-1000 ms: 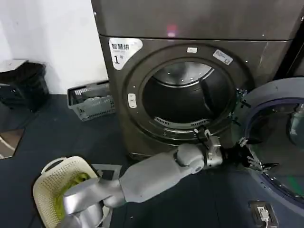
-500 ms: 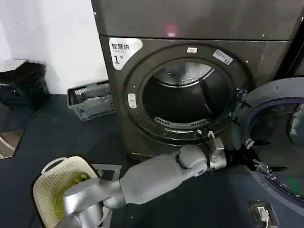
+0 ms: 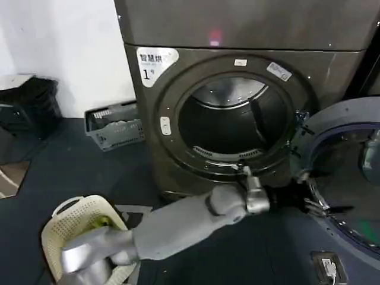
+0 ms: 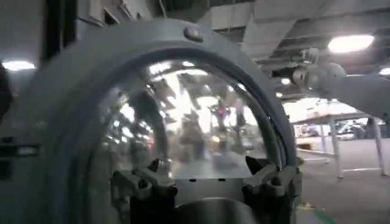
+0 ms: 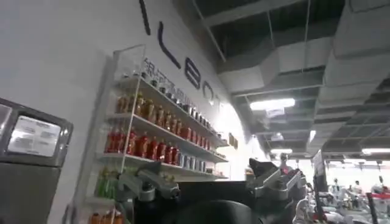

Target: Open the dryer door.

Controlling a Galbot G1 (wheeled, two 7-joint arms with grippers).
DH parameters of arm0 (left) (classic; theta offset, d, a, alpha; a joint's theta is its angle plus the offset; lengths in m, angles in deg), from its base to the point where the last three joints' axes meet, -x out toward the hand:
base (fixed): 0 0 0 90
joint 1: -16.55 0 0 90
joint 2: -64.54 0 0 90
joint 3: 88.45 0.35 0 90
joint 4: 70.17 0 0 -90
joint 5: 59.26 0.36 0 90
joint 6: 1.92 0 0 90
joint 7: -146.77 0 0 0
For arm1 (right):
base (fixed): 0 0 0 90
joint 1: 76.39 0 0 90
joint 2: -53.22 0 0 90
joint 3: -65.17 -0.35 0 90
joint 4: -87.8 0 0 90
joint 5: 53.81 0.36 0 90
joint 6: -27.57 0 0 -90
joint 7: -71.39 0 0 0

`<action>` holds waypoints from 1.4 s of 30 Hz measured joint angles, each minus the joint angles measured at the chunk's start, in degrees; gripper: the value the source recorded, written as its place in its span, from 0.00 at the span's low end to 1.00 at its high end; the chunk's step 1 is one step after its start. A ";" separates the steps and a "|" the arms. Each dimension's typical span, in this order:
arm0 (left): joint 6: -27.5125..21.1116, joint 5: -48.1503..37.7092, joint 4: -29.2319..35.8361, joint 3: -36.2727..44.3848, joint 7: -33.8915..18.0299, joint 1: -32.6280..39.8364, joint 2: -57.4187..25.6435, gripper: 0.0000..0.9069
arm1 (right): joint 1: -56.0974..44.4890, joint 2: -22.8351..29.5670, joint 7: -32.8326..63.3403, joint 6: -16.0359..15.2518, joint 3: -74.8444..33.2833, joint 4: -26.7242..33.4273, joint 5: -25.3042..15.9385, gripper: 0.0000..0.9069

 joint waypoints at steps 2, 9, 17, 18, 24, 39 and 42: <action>1.14 -0.10 0.74 -0.55 -0.04 -0.29 -1.16 1.00 | 0.00 0.00 -0.01 -0.01 0.10 -0.20 0.00 1.00; 3.50 2.97 3.92 -1.28 -2.71 -0.67 -5.52 1.00 | -0.24 -0.62 -0.10 0.01 -0.21 0.14 -0.14 1.00; 2.35 0.73 8.69 -1.66 -2.79 1.19 -14.79 1.00 | 0.23 -1.06 0.59 0.85 0.26 -0.15 -3.42 1.00; 2.60 0.48 9.53 -1.29 -2.86 1.34 -16.35 1.00 | 0.33 -1.08 0.95 1.03 0.38 -0.30 -3.80 1.00; 1.52 1.71 15.19 0.30 -6.15 2.05 -26.62 1.00 | 0.96 -1.52 1.58 2.53 0.04 -0.73 -7.73 1.00; -3.35 7.60 23.47 5.35 -8.41 2.73 -55.44 1.00 | 3.31 -1.65 1.30 2.83 -0.91 -3.60 -10.99 1.00; -3.86 8.54 23.84 4.41 -7.06 1.08 -61.07 1.00 | 3.93 -1.59 1.22 2.79 -0.51 -3.92 -11.14 1.00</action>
